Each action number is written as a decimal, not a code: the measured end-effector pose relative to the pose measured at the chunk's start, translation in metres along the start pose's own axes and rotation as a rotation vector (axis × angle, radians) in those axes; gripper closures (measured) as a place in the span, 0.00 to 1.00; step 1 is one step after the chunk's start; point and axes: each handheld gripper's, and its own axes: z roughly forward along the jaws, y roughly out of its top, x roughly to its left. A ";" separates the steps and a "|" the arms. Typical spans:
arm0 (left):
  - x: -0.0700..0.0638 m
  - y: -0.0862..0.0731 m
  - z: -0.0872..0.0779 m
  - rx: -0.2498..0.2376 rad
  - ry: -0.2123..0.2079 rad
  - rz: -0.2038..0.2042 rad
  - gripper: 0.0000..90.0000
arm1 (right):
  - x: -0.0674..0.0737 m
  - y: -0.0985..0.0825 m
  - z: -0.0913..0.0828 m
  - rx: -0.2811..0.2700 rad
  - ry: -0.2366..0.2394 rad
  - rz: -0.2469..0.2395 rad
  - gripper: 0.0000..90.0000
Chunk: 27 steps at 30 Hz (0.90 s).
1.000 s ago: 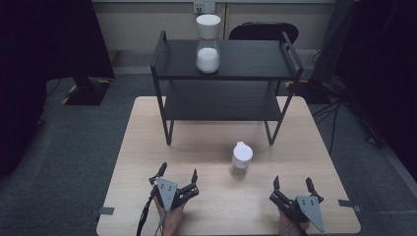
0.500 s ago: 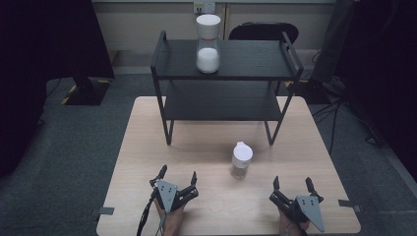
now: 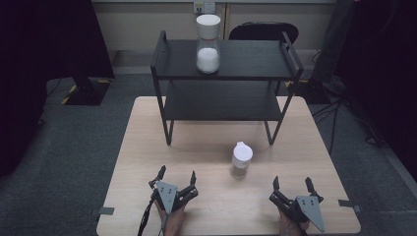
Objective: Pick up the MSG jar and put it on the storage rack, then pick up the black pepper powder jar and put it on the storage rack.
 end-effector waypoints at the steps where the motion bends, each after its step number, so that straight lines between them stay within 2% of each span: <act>1: 0.000 0.000 0.000 0.000 0.000 0.000 0.02 | 0.000 0.000 0.000 0.000 0.000 0.000 0.00; 18: 0.000 0.000 0.000 -0.001 0.000 -0.001 0.00 | 0.000 0.000 0.000 0.001 0.001 0.000 0.00; 23: 0.000 0.000 0.000 0.000 0.000 -0.001 0.00 | -0.002 0.005 0.003 0.026 0.009 0.009 0.00; 27: 0.000 0.000 0.000 0.000 0.000 -0.001 0.00 | -0.002 0.010 0.005 0.034 0.026 -0.005 0.00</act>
